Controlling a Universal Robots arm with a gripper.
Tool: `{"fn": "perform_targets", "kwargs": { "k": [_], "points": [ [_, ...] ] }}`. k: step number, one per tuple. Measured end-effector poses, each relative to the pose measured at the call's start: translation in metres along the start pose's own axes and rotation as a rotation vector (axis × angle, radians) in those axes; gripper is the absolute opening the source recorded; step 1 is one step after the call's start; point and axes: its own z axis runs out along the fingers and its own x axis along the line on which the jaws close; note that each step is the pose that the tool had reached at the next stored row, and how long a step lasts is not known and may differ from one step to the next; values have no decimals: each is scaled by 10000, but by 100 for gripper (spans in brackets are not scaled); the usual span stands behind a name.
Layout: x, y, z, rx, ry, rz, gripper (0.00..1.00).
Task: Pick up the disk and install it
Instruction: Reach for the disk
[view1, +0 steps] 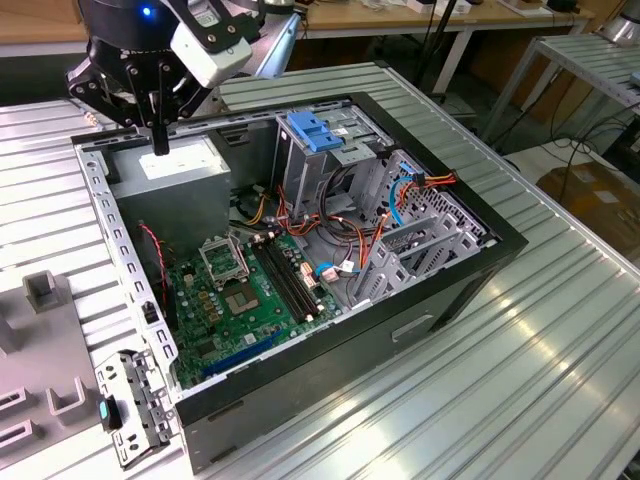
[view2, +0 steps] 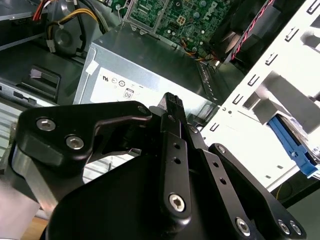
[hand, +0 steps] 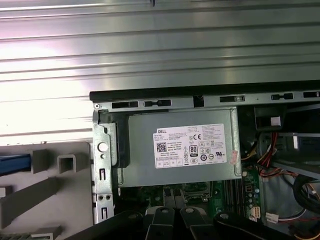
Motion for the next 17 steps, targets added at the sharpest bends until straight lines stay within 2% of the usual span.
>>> {"fn": "perform_targets", "kwargs": {
  "k": [17],
  "points": [
    [147,2,0,2,8,0,11]
  ]
}}
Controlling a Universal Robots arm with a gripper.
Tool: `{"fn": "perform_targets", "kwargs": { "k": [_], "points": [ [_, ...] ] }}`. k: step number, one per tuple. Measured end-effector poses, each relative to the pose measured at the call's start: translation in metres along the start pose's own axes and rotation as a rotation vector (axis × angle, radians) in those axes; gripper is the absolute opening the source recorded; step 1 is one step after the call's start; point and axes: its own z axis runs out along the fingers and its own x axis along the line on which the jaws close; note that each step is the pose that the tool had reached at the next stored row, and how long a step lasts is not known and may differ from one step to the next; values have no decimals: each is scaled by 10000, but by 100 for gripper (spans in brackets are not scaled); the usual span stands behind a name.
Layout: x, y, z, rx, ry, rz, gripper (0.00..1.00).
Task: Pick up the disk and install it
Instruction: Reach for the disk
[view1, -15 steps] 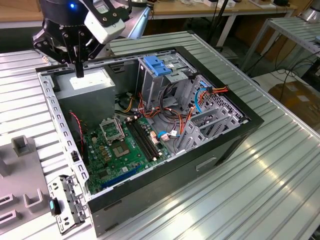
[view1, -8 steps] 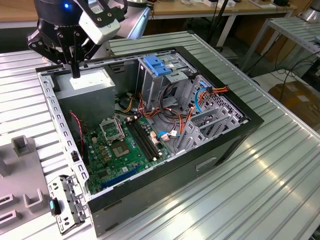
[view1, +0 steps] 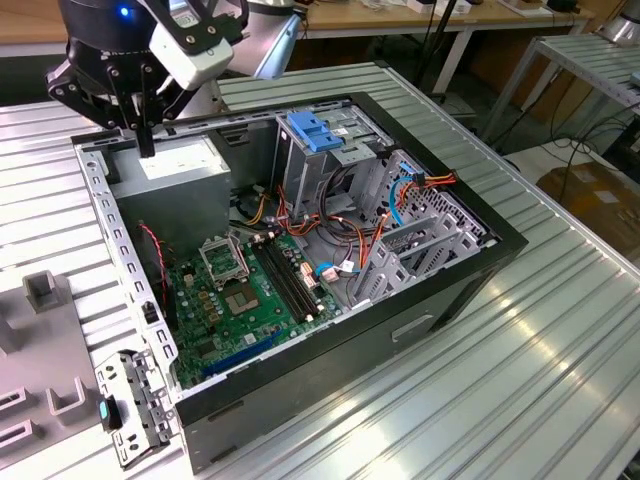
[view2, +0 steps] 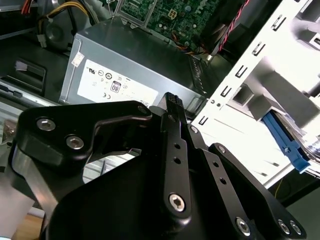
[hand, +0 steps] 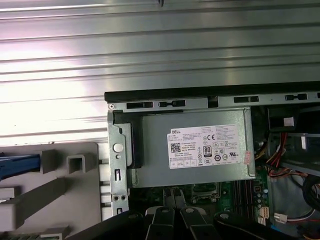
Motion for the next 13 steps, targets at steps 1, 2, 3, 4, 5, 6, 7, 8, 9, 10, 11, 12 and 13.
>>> {"fn": "perform_targets", "kwargs": {
  "k": [1,2,3,4,5,6,7,8,9,10,11,12,13],
  "points": [
    [14,-1,0,0,0,0,11],
    [28,-2,0,0,1,0,11],
    [46,-3,-1,1,2,0,11],
    [55,-3,-1,1,2,0,11],
    [62,-4,-1,1,2,0,11],
    [73,-5,-1,1,2,0,11],
    [91,-6,0,0,3,0,11],
    [107,-7,-1,0,4,0,11],
    [118,-8,-1,1,4,0,11],
    [129,-8,-1,0,4,0,11],
    [137,-9,-1,0,5,0,11],
    [145,-9,-1,1,5,0,11],
    [152,-10,-1,1,5,0,11]
  ]
}}
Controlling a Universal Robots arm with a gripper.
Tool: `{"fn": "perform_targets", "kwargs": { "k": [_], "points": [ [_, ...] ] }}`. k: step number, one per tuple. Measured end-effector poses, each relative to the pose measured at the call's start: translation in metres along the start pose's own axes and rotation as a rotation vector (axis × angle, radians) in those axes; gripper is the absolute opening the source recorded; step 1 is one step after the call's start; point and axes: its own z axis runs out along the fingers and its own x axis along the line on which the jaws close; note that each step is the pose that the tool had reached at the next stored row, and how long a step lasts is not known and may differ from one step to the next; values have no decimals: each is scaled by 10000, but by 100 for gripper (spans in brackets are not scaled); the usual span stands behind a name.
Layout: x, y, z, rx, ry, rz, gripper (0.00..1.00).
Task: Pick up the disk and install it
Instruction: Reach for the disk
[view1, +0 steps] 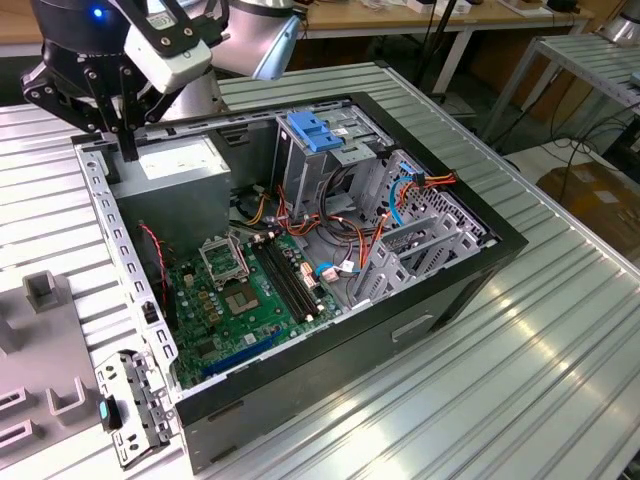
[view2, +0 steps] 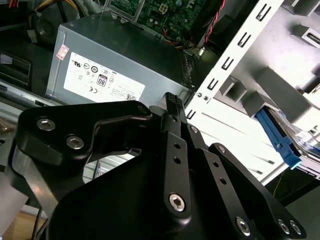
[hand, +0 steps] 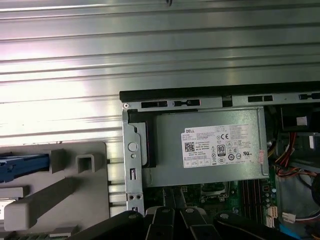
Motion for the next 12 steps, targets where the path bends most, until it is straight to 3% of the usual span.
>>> {"fn": "perform_targets", "kwargs": {
  "k": [12],
  "points": [
    [112,-8,-1,0,2,1,11]
  ]
}}
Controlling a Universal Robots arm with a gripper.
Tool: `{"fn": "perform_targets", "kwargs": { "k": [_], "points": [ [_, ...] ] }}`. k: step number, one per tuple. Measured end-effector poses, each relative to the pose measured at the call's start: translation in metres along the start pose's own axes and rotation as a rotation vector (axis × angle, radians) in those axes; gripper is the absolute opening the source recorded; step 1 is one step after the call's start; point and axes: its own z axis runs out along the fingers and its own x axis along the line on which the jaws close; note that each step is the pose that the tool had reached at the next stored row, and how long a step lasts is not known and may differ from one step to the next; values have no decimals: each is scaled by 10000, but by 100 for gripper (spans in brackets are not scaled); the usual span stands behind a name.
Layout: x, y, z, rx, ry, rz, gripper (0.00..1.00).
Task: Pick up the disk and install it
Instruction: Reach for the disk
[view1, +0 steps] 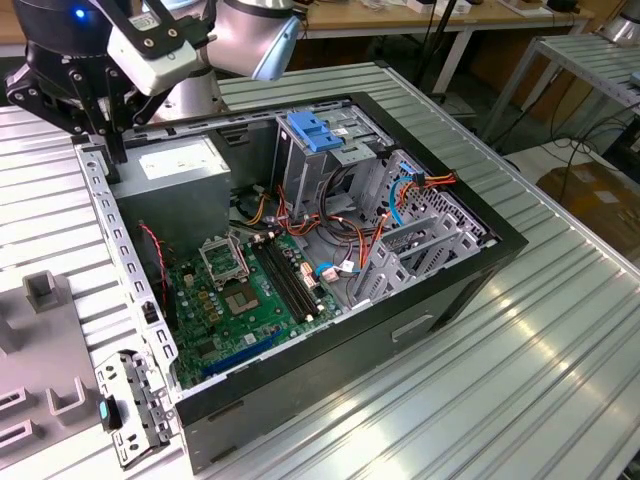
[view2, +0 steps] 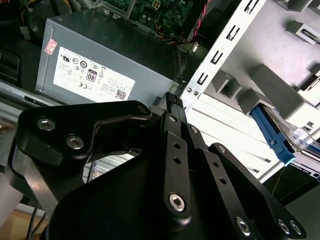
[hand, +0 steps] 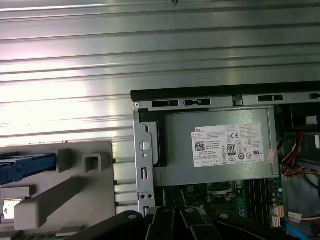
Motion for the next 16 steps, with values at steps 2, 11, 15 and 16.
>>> {"fn": "perform_targets", "kwargs": {
  "k": [2,11,15,16],
  "points": [
    [17,-1,0,0,0,0,11],
    [106,-6,-1,0,0,0,11],
    [145,-8,-2,0,1,0,11],
    [155,-8,-2,0,1,0,11]
  ]
}}
